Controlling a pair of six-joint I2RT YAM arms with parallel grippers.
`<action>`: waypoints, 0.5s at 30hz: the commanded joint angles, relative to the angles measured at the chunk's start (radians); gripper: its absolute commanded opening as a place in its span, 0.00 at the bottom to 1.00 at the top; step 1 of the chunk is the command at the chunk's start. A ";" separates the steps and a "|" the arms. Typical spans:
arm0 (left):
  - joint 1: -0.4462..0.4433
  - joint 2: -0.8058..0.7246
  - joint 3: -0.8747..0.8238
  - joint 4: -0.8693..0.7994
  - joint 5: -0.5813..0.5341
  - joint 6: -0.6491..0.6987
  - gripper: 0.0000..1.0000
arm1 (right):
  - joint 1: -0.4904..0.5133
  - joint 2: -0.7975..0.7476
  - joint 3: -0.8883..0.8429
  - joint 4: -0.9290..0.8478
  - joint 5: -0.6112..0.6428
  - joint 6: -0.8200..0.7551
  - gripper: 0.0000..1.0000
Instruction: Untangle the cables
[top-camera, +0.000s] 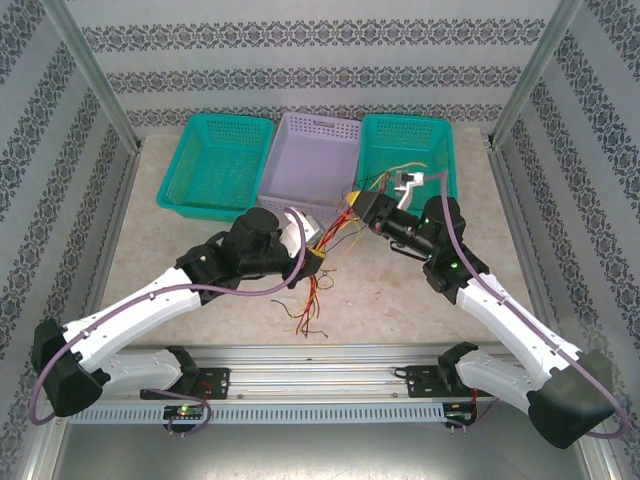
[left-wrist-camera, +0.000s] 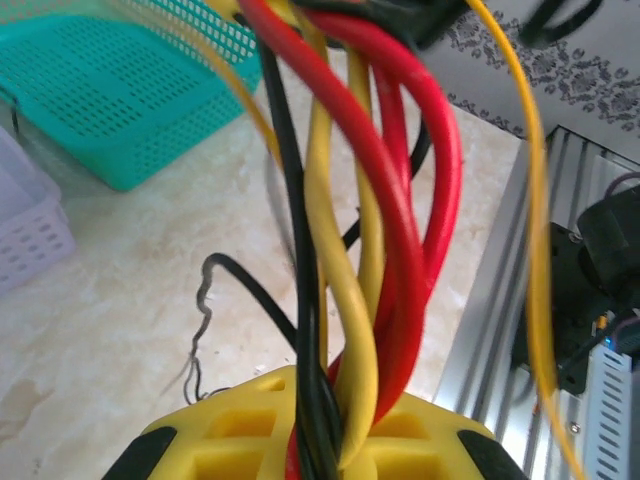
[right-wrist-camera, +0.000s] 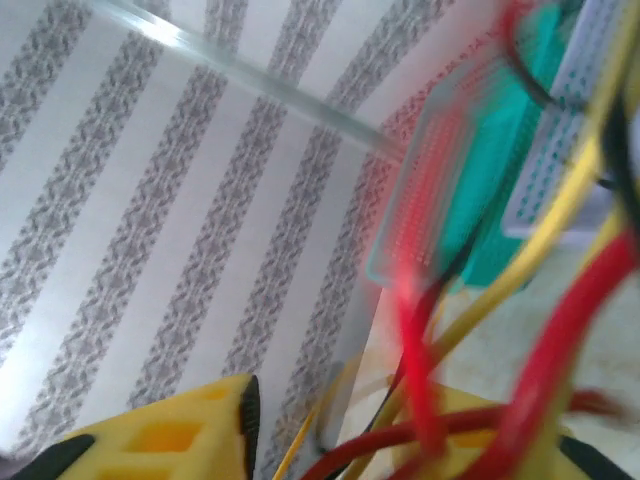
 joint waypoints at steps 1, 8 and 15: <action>0.021 0.040 0.036 -0.037 0.073 -0.050 0.00 | -0.021 -0.031 0.012 -0.009 0.021 -0.063 0.51; 0.041 0.059 0.063 0.040 0.122 -0.127 0.00 | -0.089 -0.137 -0.022 -0.086 -0.012 -0.088 0.59; 0.077 0.019 -0.013 0.193 0.129 -0.216 0.00 | -0.200 -0.304 -0.008 -0.266 -0.075 -0.175 0.63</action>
